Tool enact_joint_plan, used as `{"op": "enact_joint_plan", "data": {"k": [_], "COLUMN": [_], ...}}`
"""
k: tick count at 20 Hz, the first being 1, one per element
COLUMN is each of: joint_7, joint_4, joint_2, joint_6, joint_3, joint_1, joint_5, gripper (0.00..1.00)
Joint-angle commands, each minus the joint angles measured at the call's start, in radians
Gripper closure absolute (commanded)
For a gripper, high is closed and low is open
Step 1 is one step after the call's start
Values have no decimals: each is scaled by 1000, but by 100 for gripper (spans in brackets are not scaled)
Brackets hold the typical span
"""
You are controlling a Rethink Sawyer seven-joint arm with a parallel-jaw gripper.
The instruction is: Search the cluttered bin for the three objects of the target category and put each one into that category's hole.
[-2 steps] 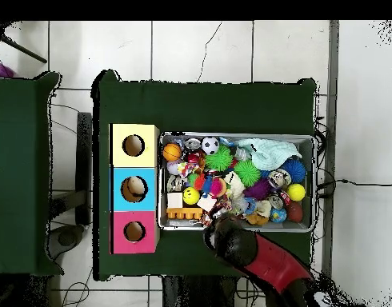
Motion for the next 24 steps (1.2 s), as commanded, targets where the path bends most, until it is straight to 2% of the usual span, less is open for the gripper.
{"op": "enact_joint_plan", "data": {"k": [1,13,24], "joint_7": [61,29,-8], "joint_4": [-40,-98,-144], "joint_2": [68,129,151], "joint_6": [24,-3,40], "joint_3": [41,80,109], "joint_1": [-34,-91,-138], "joint_5": [-26,-56,-99], "gripper": [0,0,0]}}
